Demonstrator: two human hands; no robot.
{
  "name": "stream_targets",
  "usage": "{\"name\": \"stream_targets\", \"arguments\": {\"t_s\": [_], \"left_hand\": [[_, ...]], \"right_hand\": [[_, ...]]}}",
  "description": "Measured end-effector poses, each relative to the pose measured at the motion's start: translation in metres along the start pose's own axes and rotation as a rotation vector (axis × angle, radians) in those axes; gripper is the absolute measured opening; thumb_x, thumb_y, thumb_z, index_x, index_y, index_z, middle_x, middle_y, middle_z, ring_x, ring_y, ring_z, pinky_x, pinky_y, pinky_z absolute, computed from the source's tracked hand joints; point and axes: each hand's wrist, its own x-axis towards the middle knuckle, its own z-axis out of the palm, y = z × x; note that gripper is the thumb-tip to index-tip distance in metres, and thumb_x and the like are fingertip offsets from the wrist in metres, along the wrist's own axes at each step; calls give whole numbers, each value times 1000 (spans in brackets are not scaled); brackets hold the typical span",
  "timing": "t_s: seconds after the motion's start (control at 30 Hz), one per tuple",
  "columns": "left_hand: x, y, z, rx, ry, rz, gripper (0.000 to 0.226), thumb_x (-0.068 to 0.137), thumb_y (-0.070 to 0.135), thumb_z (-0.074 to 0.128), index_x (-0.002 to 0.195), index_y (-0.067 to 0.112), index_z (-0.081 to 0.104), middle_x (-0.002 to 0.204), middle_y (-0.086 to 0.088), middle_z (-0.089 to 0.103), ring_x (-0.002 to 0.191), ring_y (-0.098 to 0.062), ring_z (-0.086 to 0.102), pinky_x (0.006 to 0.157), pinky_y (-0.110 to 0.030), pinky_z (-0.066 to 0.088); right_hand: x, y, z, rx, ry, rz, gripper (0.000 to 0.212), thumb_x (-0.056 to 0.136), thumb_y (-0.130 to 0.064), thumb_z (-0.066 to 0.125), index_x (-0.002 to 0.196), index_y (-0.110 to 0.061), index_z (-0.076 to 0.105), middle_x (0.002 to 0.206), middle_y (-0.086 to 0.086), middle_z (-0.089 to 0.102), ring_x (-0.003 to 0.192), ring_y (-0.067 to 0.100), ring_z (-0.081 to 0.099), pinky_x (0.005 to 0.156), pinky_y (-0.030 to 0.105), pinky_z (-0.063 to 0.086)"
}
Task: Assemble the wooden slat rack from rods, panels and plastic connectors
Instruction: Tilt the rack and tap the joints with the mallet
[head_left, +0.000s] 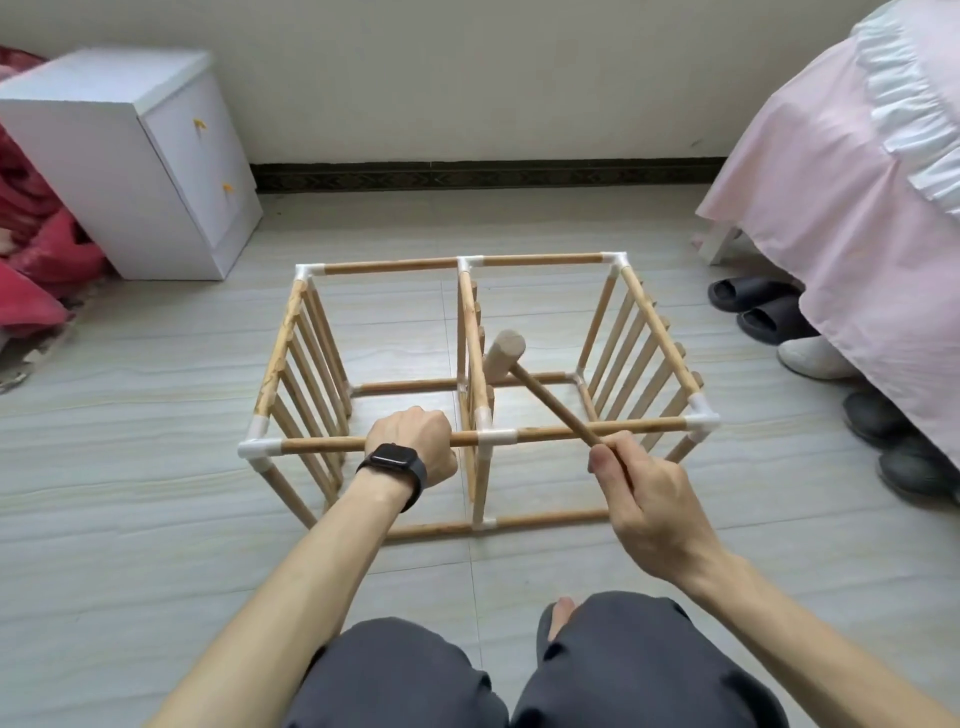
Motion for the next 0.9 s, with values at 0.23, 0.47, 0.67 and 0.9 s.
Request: {"name": "stream_targets", "arguments": {"t_s": [0.23,0.47,0.67,0.9], "left_hand": [[0,-1,1,9,0,11,23,84,26,55,64,21,46,61,3,46,51,-16,42,51,-29,35],[0,-1,0,6,1,-3,26,84,28,56,62,22,44,62,3,48,52,-16,45,52,-29,37],[1,-1,1,-8,3,-11,24,84,27,55,62,23,46,62,3,52,52,-16,49,50,-27,37],[0,-2,4,-1,-13,-24,22,83,30,56,63,23,49,63,4,53,53,-16,50,47,-25,33]], "right_hand": [[-12,7,4,-233,-238,4,36,104,-50,26,84,-28,46,55,-9,50,49,13,50,49,30,34],[-8,6,0,-276,-258,1,41,101,-56,19,79,-31,43,55,-7,51,50,14,51,49,30,34],[-6,3,4,-214,-197,-26,27,105,-50,18,88,-37,33,51,-9,45,42,11,45,45,22,32],[26,-4,3,-226,-75,2,39,104,-53,23,75,-32,39,49,-5,48,42,13,50,41,19,25]]}}
